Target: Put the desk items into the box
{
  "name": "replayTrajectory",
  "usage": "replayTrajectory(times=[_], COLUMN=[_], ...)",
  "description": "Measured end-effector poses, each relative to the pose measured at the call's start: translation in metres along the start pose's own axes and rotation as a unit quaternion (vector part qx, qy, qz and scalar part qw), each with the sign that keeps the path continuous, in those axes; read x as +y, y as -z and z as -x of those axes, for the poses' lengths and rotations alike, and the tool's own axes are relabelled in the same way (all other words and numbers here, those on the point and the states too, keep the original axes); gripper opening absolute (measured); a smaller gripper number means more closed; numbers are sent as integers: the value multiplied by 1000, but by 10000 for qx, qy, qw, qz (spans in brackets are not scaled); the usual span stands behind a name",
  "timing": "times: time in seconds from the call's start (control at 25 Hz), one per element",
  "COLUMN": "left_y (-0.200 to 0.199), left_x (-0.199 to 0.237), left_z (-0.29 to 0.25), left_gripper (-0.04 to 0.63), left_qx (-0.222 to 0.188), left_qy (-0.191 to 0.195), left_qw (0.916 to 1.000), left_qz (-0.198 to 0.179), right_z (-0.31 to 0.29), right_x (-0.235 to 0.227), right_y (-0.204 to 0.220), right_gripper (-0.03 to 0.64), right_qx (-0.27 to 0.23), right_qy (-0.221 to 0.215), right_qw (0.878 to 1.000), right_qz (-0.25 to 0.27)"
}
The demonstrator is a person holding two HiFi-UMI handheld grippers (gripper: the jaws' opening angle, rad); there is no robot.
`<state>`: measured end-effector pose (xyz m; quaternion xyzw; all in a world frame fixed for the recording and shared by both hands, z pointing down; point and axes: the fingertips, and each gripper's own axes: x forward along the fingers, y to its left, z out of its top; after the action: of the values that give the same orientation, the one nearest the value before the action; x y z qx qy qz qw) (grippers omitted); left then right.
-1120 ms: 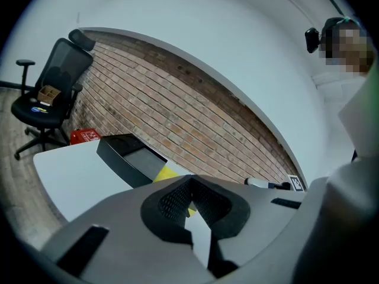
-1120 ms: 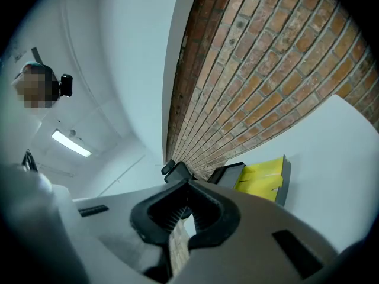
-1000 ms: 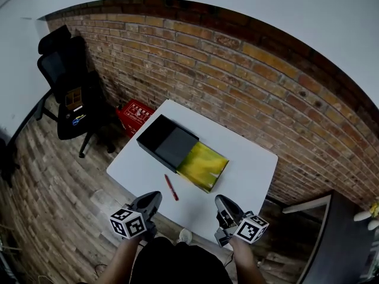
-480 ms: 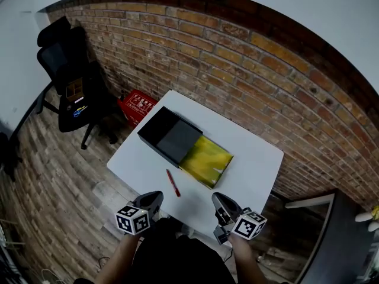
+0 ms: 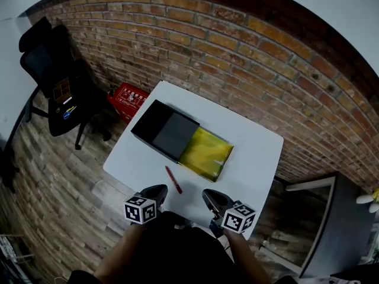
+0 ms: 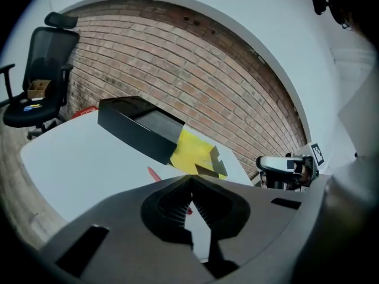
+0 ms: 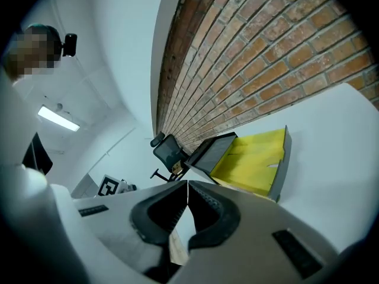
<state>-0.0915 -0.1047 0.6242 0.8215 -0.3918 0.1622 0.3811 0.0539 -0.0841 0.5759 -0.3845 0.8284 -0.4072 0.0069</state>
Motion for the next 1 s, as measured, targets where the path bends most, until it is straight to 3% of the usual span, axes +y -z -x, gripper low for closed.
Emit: replayTrajectory(times=[0.44,0.6,0.72,1.0], left_y=[21,26,32,38], left_x=[17,18,19,28], left_z=[-51,-65,-71,-78], left_gripper=[15,17,66,92], left_qx=[490,571,557,420], left_qy=[-332,-604,-803,-1480], left_qw=[9982,9965,9950,9872], left_qz=[135,39,193,428], right_z=[-7,-6,-4,-2], right_x=[-12,-17,-21,-27], right_y=[6,6,7,6], right_gripper=[21,21,21,21], right_qx=[72,114,201,425], right_qy=[342,363,340,182], right_qw=[9993,9991,9991,9989], right_qz=[-137,-163,-164,-91])
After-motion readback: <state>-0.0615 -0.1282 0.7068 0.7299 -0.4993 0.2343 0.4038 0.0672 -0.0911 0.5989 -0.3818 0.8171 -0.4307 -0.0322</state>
